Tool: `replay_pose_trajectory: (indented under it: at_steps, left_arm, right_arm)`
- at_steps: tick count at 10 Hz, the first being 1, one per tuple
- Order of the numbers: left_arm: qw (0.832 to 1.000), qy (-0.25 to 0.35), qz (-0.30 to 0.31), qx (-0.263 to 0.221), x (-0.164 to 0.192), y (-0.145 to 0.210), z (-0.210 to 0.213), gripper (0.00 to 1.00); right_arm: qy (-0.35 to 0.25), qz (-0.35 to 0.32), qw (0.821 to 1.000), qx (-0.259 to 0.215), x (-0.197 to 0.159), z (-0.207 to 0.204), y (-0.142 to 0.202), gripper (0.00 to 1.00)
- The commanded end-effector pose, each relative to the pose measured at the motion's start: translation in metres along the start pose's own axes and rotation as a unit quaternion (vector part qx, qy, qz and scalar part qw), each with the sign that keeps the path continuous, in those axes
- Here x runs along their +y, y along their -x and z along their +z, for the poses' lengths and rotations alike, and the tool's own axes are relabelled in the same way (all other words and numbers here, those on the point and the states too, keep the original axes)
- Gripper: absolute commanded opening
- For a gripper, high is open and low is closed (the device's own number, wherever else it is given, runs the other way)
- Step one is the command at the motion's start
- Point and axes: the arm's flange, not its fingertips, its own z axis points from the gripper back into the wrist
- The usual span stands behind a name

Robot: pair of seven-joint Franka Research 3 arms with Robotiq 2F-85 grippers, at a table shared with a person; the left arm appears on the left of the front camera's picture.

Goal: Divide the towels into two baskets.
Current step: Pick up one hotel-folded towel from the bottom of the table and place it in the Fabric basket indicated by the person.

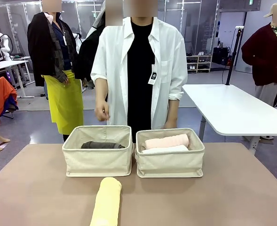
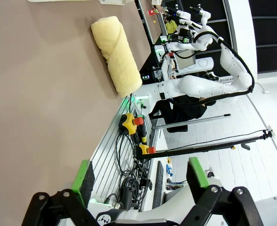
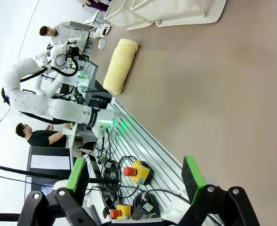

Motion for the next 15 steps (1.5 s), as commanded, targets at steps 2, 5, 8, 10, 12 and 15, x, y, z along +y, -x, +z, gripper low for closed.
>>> replay_pose_trajectory:
  at_steps: [2, 5, 8, 10, 12, 15]
  left_arm:
    - [1.0, -0.005, 0.005, 0.002, -0.006, 0.002, 0.002, 1.0]
    - [1.0, -0.005, 0.005, 0.002, -0.006, 0.002, 0.002, 1.0]
    - [0.999, -0.03, 0.011, 0.03, -0.023, -0.016, -0.021, 1.0]
    - [0.995, -0.074, 0.027, 0.059, -0.065, -0.032, -0.06, 1.0]
    - [0.978, -0.173, 0.067, 0.093, -0.103, -0.043, -0.098, 1.0]
    - [0.961, -0.245, 0.095, 0.087, -0.146, -0.052, -0.165, 1.0]
  right_arm:
    - [-0.001, 0.011, 1.0, -0.005, 0.004, -0.002, -0.003, 1.0]
    - [-0.001, 0.011, 1.0, -0.005, 0.004, -0.002, -0.003, 1.0]
    - [-0.001, 0.011, 1.0, -0.005, 0.004, -0.002, -0.003, 1.0]
    - [-0.001, 0.011, 1.0, -0.005, 0.004, -0.002, -0.003, 1.0]
    - [-0.001, 0.011, 1.0, -0.005, 0.004, -0.002, -0.003, 1.0]
    - [-0.001, 0.011, 1.0, -0.005, 0.004, -0.002, -0.003, 1.0]
